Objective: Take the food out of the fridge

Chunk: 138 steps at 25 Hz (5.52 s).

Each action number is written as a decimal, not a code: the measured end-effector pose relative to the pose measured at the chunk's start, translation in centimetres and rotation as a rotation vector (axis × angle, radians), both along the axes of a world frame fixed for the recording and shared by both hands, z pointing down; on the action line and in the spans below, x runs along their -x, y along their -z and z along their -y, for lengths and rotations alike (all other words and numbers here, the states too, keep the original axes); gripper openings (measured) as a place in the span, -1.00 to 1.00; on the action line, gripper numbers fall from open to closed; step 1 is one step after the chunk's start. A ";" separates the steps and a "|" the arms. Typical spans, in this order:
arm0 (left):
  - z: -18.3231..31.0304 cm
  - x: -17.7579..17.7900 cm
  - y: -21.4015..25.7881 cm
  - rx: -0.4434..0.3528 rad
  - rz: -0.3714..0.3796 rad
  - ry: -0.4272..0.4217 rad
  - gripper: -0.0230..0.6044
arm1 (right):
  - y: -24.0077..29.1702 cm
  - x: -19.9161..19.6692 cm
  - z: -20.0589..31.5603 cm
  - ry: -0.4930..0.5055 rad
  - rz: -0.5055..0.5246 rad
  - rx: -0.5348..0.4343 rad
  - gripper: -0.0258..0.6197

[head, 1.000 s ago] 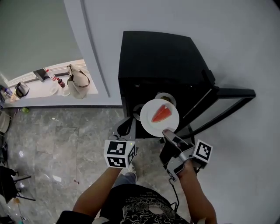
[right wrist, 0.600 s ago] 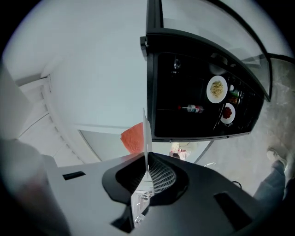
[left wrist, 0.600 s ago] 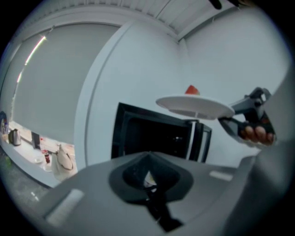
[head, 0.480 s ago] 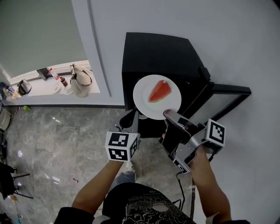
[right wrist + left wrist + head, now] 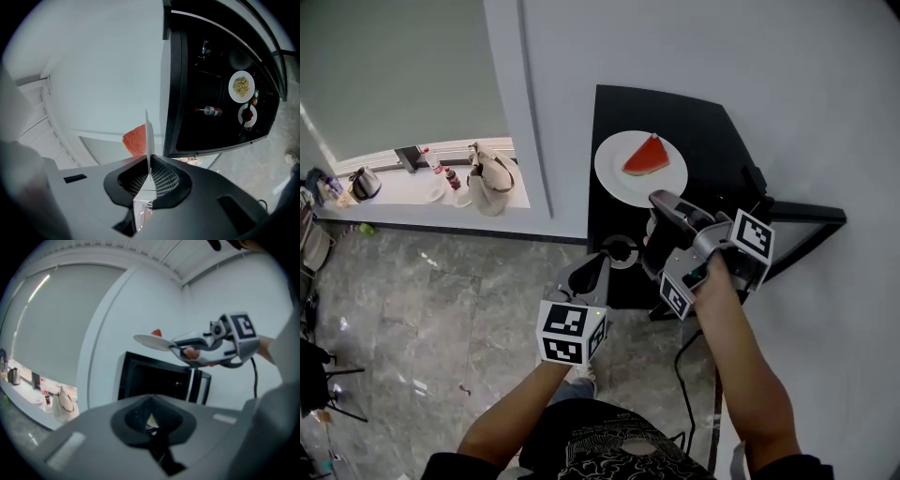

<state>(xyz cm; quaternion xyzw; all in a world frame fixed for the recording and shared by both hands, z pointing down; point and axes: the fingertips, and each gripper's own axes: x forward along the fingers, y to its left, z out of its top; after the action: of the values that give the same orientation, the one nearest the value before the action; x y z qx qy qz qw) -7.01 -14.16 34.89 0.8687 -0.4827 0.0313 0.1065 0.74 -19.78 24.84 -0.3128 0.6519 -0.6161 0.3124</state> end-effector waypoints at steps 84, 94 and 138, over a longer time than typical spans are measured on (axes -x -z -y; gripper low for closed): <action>6.5 -14.7 -10.2 0.139 0.101 -0.364 -0.92 | -27.5 -14.8 1.5 -0.359 -0.576 0.025 -0.89; 10.4 -14.8 -13.1 0.172 0.173 -0.433 -0.92 | -36.8 -16.9 7.6 -0.462 -0.413 0.214 -0.71; 8.2 -13.0 -9.4 0.122 0.131 -0.325 -0.92 | -27.5 -16.0 -0.7 -0.454 -0.057 0.196 -0.89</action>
<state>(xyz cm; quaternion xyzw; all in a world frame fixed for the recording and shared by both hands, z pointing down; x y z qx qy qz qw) 5.99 -22.35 44.27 0.9233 -0.3391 0.1338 0.1206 16.78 -19.03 52.36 -0.4973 0.5103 -0.5815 0.3927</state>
